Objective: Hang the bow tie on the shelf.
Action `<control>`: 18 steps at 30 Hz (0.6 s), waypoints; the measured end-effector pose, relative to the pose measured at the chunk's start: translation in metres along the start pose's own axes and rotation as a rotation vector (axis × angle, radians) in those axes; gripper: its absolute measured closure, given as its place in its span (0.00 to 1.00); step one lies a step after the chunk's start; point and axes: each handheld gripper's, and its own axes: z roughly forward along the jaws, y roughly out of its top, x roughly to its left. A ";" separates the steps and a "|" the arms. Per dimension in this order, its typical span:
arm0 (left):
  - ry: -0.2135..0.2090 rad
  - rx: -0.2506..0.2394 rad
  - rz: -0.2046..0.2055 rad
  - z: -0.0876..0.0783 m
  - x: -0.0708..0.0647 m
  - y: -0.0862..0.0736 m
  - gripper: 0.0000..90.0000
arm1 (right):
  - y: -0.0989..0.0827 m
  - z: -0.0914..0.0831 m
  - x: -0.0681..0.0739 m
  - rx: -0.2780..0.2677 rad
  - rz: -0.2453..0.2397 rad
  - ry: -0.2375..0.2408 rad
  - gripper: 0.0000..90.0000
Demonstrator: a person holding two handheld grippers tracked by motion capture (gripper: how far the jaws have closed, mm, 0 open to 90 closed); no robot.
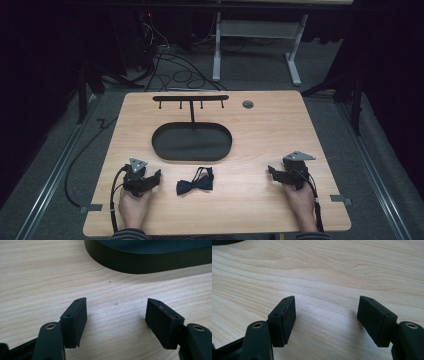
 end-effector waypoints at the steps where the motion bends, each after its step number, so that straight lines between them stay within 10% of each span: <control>1: 0.000 0.000 0.000 0.000 0.000 0.000 0.38 | 0.000 0.000 0.000 0.001 0.002 0.000 0.36; 18: -0.007 0.000 -0.001 0.000 0.000 -0.001 0.36 | 0.000 0.000 0.000 0.002 0.001 -0.001 0.36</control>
